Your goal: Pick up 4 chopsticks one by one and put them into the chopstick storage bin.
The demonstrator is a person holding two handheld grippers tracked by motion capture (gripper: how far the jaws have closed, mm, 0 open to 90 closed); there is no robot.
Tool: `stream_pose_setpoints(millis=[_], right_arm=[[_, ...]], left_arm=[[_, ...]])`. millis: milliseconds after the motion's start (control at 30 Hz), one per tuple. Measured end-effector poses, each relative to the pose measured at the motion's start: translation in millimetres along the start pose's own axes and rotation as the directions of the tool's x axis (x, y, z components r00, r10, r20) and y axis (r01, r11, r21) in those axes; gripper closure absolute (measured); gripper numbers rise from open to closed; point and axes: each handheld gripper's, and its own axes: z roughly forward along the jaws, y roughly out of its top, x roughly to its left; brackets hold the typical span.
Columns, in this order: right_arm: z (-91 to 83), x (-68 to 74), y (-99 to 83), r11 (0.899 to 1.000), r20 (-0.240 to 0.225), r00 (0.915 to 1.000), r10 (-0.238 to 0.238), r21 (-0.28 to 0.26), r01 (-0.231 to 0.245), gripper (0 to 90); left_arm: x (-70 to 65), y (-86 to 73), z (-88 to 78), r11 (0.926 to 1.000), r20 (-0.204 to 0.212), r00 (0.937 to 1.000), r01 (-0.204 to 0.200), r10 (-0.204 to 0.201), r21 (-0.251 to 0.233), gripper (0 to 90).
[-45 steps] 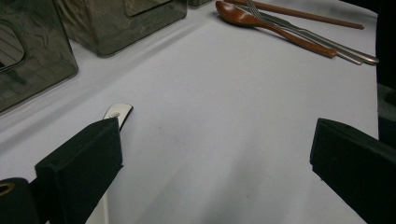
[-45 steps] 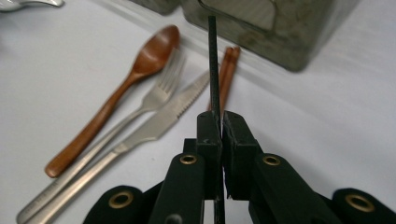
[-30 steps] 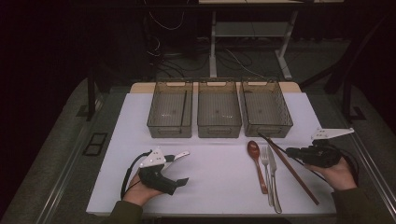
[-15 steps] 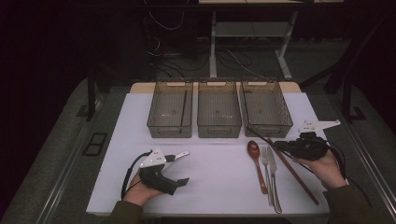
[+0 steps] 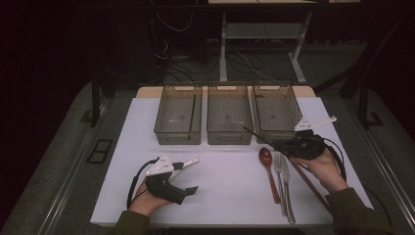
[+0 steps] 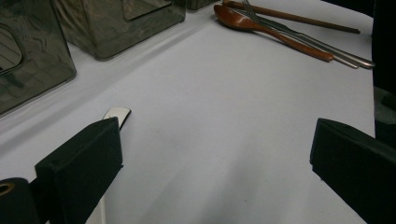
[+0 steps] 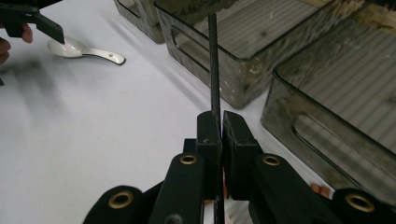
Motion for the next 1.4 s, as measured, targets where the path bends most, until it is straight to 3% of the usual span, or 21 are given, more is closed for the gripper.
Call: stream_pose_setpoints(millis=[400, 833, 1400], right_arm=[[30.9, 10.1, 35.5, 1.0, -0.021, 0.9997, -0.016, -0.001, 0.016, 85.7], [62.6, 19.9, 85.7, 1.0, 0.001, 0.9996, -0.026, 0.016, 0.026, 85.7], [125.5, 27.4, 139.6, 0.998, 0.013, 0.9999, -0.006, 0.062, 0.005, 85.7]], left_arm=[[-0.2, 0.1, 0.2, 1.0, 0.006, 1.0, -0.001, 0.001, -0.003, 1.3], [-1.0, 0.3, 0.2, 1.0, 0.012, 0.9999, -0.005, 0.006, -0.003, 1.4], [-1.4, 0.4, -0.3, 1.0, 0.018, 0.9998, -0.003, 0.003, -0.009, 1.4]])
